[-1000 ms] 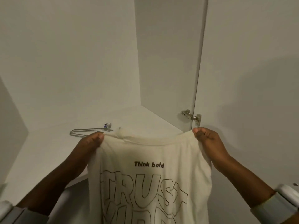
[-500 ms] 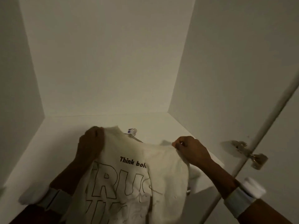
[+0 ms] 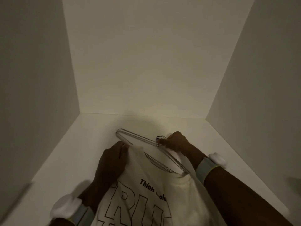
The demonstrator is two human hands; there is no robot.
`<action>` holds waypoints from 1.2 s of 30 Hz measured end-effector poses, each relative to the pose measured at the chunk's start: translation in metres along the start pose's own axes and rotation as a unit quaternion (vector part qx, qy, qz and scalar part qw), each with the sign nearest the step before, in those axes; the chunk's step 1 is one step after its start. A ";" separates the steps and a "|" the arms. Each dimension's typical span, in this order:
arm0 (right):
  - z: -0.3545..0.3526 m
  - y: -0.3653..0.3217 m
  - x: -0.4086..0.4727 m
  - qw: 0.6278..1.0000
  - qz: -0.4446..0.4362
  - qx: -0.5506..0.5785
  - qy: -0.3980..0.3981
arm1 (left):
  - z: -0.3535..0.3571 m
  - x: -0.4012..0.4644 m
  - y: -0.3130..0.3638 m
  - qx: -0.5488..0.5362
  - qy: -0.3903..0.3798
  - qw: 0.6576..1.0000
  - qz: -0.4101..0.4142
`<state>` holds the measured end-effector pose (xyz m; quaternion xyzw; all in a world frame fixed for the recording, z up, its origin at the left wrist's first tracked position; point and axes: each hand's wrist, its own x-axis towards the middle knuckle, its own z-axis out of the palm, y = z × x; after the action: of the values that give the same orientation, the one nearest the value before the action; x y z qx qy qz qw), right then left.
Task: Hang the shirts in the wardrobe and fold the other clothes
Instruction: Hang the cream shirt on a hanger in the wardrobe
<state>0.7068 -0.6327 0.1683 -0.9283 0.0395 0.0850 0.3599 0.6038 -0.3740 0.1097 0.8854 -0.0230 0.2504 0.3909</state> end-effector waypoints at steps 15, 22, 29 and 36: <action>-0.023 0.005 0.018 0.929 0.031 0.367 -0.045 | -0.003 -0.001 0.007 -0.027 0.002 0.999 -0.030; -0.055 -0.012 -0.014 0.906 -0.018 0.414 0.083 | -0.003 0.002 -0.002 -0.038 -0.020 0.999 -0.025; -0.105 -0.018 -0.101 0.834 -0.136 0.447 0.292 | -0.003 0.001 -0.003 -0.083 -0.049 0.995 -0.019; -0.102 0.008 -0.231 0.808 -0.174 0.480 0.294 | -0.013 0.018 0.011 0.048 -0.278 0.959 -0.040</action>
<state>0.4923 -0.7046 0.2793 -0.6089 0.0168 -0.2860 0.7397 0.6116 -0.3702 0.1331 0.9380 -0.0832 -0.0207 0.3360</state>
